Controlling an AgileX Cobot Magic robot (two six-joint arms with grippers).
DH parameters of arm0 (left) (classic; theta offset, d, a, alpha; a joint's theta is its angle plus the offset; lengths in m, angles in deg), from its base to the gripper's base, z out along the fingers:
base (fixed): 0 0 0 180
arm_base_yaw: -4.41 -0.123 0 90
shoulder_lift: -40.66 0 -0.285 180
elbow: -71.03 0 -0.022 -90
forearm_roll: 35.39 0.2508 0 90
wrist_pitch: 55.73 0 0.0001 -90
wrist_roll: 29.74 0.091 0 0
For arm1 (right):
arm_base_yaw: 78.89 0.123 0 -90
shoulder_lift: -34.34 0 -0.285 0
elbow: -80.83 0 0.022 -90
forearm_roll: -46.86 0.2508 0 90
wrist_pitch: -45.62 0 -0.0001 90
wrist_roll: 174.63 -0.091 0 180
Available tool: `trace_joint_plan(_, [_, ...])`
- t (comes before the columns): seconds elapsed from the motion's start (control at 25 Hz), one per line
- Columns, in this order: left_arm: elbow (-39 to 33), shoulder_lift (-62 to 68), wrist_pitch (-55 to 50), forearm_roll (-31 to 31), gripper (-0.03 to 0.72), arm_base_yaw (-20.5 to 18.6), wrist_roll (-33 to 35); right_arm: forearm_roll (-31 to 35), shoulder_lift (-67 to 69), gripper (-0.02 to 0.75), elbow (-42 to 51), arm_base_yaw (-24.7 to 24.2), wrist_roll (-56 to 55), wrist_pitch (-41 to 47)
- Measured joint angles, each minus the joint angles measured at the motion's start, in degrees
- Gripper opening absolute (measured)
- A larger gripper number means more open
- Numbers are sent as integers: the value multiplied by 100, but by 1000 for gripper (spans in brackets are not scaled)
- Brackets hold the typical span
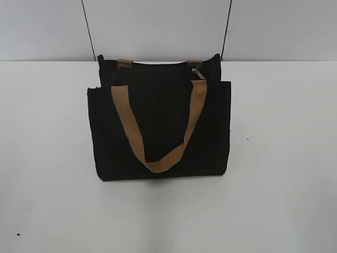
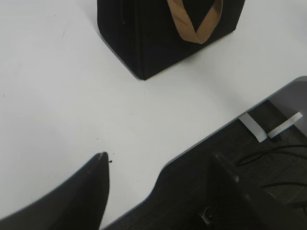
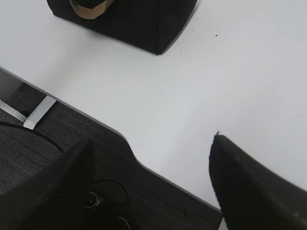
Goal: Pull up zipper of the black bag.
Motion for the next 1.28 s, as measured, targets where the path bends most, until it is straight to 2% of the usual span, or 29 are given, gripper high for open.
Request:
trace_joint_plan(0.24, [0, 0, 2, -12, 490, -15, 0, 0, 0, 566, 0, 0, 0, -9])
trace_joint_plan(0.32, [0, 0, 2, -19, 489, -181, 0, 28, 0, 566, 0, -86, 0, -9])
trace_joint_plan(0.48, [-5, 0, 7, -24, 473, -948, 0, 79, 0, 566, 0, -832, 0, -9])
trace_joint_plan(0.72, [-5, -128, 7, -27, 468, -2443, 0, 91, -39, 566, 0, -2483, 0, -16])
trace_joint_plan(0.88, [-5, -547, 20, -27, 468, -3134, 0, 93, -303, 566, 0, -3000, 0, -22])
trace_joint_plan(1.0, [-5, -872, 27, -27, 468, -3278, 0, 98, -603, 566, 0, -3032, 0, -22])
trace_joint_plan(1.28, [-5, -978, 36, -22, 468, -3258, 0, 111, -698, 566, 0, -3032, 0, -29])
